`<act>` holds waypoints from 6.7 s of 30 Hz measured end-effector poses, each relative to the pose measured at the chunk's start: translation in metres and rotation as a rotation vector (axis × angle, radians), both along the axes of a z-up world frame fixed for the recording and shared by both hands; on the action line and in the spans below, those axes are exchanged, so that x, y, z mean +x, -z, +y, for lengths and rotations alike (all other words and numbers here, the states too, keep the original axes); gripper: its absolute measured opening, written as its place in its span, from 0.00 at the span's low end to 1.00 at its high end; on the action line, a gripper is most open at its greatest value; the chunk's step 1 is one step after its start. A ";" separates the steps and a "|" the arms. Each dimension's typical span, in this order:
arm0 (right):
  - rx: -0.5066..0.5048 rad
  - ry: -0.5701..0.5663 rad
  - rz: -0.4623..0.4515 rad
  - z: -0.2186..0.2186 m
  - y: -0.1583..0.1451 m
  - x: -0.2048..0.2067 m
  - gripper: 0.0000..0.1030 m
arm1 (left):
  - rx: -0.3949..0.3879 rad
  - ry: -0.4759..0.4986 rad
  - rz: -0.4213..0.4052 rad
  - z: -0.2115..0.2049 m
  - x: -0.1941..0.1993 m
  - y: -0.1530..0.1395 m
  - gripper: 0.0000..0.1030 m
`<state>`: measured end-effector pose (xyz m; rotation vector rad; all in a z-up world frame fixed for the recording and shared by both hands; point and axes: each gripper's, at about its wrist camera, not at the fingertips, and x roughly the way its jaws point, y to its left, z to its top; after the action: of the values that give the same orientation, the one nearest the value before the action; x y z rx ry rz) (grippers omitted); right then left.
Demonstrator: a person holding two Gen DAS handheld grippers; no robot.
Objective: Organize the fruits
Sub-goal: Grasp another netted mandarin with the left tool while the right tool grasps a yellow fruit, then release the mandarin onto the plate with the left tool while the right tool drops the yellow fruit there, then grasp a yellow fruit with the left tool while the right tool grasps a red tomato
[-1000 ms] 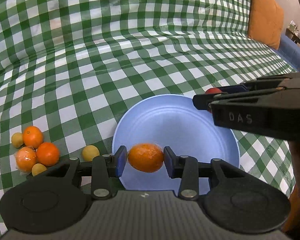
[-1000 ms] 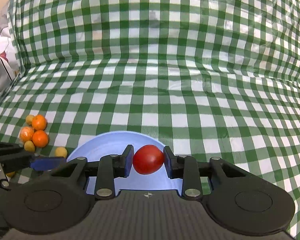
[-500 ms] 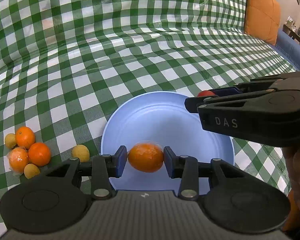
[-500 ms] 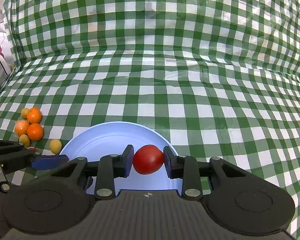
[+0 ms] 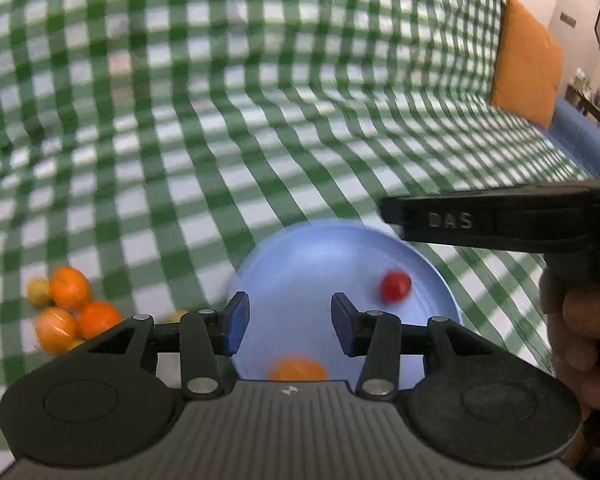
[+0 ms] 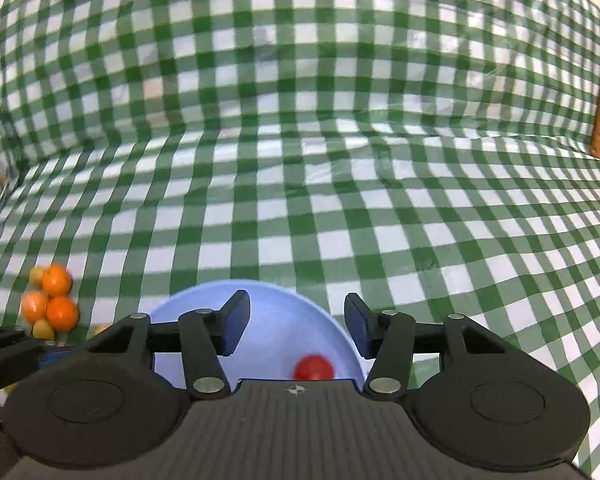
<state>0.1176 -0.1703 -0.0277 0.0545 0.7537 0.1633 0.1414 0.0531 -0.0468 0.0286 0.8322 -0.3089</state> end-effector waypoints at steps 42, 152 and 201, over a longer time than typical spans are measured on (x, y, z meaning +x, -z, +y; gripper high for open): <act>-0.172 -0.477 0.176 0.180 0.042 0.006 0.43 | -0.324 -0.493 0.469 0.215 0.075 0.046 0.47; 0.049 0.008 0.084 0.020 0.005 0.025 0.24 | -0.006 0.079 0.078 0.018 0.019 -0.002 0.39; 0.117 -0.224 0.035 0.110 -0.011 0.016 0.25 | -0.358 -0.511 0.325 0.255 0.078 -0.016 0.12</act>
<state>0.1340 -0.0599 -0.0163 0.0841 0.7837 0.4203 0.2192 0.3082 -0.0303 -0.5738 1.0607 0.0277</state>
